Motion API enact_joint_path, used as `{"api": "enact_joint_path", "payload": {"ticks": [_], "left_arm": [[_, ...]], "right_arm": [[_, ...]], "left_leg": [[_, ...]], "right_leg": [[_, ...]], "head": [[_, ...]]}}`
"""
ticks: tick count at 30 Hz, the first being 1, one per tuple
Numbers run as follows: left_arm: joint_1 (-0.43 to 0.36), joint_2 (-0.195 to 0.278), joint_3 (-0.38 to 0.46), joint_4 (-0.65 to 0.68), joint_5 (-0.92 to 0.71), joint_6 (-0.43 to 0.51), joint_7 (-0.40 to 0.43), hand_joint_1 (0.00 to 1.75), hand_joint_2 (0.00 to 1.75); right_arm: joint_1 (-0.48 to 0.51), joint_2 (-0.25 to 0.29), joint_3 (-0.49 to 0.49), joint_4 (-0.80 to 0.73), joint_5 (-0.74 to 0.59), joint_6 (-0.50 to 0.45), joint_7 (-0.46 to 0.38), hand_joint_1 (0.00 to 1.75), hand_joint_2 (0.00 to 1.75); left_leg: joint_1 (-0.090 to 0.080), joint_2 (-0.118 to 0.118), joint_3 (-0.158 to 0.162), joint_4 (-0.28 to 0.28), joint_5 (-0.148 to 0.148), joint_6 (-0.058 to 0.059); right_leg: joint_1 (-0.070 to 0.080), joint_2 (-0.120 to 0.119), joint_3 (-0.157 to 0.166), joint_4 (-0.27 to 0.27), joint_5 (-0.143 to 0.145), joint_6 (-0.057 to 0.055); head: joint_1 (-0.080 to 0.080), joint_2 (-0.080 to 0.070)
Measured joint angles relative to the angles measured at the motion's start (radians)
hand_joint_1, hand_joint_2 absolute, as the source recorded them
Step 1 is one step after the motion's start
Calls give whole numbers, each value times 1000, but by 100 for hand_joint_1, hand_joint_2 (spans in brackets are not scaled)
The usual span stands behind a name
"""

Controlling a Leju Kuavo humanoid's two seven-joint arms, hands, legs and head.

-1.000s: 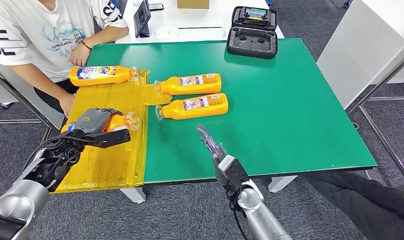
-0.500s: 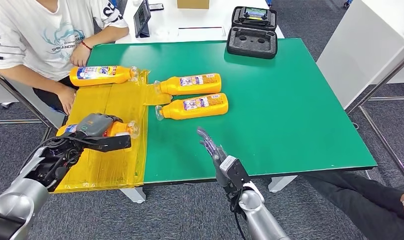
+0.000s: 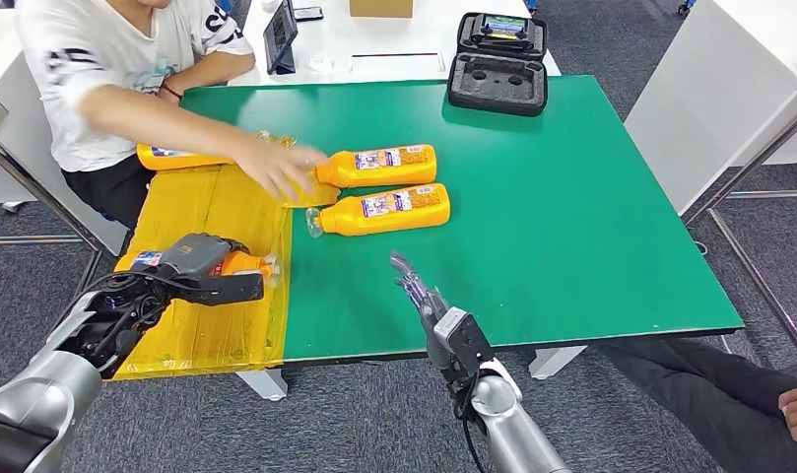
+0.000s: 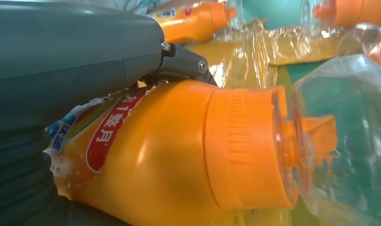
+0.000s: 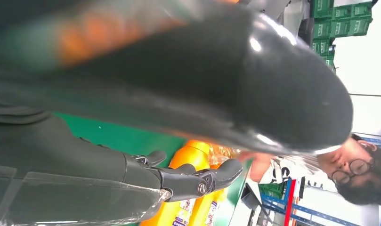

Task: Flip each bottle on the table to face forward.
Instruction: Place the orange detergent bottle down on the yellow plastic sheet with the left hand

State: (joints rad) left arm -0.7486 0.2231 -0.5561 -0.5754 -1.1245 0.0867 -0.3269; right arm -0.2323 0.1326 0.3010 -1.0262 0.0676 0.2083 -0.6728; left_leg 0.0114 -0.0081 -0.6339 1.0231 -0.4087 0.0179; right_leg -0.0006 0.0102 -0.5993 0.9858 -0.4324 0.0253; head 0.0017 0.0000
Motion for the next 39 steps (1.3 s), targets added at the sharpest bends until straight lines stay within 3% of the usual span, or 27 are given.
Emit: {"api": "enact_joint_path", "payload": {"ticks": [16,20,21,24,25,28,32,39], "left_arm": [[-23,-4,-17,81,13,-108,-35,171,175],[-26,-4,-21,94,19,-119,-44,157,175],[-26,-4,-22,98,21,-119,-46,130,175],[-26,-4,-23,106,30,-119,-50,36,44],[-25,-4,-23,109,35,-119,-51,29,0],[-23,-5,-23,115,45,-112,-54,24,0],[-20,-6,-25,116,49,-108,-54,0,0],[-14,-7,-23,117,91,-111,-68,0,0]], "right_arm": [[-1,10,-11,1,1,13,5,0,0],[-2,13,-11,3,0,13,6,0,0],[-3,14,-11,3,0,13,6,0,0],[-8,14,-11,7,0,13,6,0,0],[-11,14,-11,10,-1,13,6,0,0],[-23,16,-11,19,-2,13,6,0,0],[-27,19,-11,26,-1,13,6,0,0],[-34,21,-11,38,-5,8,5,0,0]], "left_leg": [[0,0,0,0,0,0],[0,0,1,0,0,0],[0,0,1,0,0,0],[0,0,1,0,0,0],[0,0,1,0,0,0],[0,-1,2,0,0,0],[0,-1,3,0,0,0],[0,-1,4,0,0,0]], "right_leg": [[0,0,1,0,0,0],[0,0,1,0,0,0],[0,0,1,0,0,0],[0,0,2,0,0,0],[0,0,2,0,0,0],[0,0,3,0,0,0],[0,0,3,0,0,0],[0,-1,6,0,0,0]], "head": [[0,0],[0,0],[0,0],[0,0],[0,0],[0,0],[0,0],[0,0]]}}
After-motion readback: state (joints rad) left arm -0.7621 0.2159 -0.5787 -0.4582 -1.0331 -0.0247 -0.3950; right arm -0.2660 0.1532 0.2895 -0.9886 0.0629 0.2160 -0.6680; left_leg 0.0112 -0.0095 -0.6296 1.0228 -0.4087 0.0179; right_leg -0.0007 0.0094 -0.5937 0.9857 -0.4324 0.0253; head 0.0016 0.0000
